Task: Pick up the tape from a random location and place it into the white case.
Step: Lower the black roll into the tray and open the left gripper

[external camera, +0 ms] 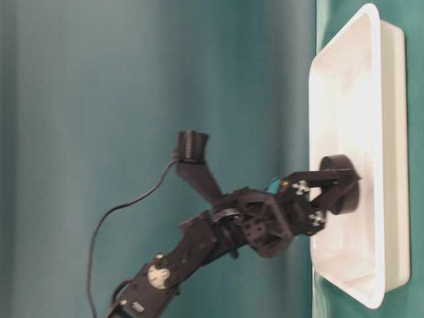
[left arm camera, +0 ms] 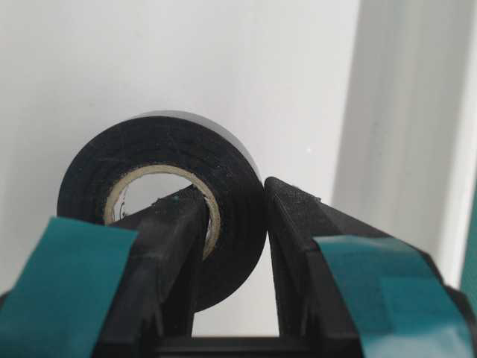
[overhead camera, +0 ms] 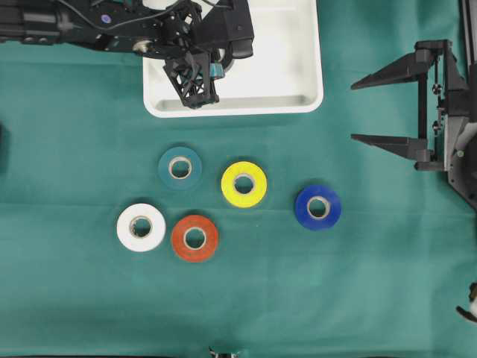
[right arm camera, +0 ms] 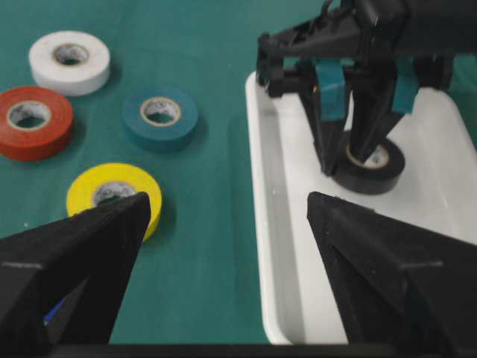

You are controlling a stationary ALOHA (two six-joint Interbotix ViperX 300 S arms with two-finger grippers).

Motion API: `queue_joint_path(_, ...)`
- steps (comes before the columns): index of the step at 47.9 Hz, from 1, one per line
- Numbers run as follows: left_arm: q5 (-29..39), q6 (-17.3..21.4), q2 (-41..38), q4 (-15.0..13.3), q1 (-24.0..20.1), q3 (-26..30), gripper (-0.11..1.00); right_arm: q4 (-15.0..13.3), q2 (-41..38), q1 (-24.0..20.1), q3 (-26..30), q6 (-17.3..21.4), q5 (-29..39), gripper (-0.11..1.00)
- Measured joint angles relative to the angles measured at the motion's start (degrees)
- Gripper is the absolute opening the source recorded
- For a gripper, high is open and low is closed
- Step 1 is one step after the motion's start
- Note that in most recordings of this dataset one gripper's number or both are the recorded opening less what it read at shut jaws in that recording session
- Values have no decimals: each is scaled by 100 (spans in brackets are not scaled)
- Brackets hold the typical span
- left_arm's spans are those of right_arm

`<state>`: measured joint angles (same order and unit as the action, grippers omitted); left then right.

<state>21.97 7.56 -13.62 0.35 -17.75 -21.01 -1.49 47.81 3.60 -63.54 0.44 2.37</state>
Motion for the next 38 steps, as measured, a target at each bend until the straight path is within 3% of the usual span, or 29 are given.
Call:
queue_joint_path(20, -9, 0, -123, -9, 9, 53, 22, 0, -9, 0, 0, 0, 0, 92)
queue_joint_path(23, -9, 0, -114, 0, 0, 53, 35, 0, -9, 0, 0, 0, 0, 92)
queue_joint_path(32, -26, 0, -123, 0, 0, 62, 89, 0, -9, 0, 0, 0, 0, 92)
queue_joint_path(35, -35, 18, -114, -9, 0, 53, 98, 0, -9, 0, 0, 0, 0, 92)
queue_joint_path(38, -35, 18, -114, -9, 0, 62, 100, 0, -9, 0, 0, 0, 0, 92)
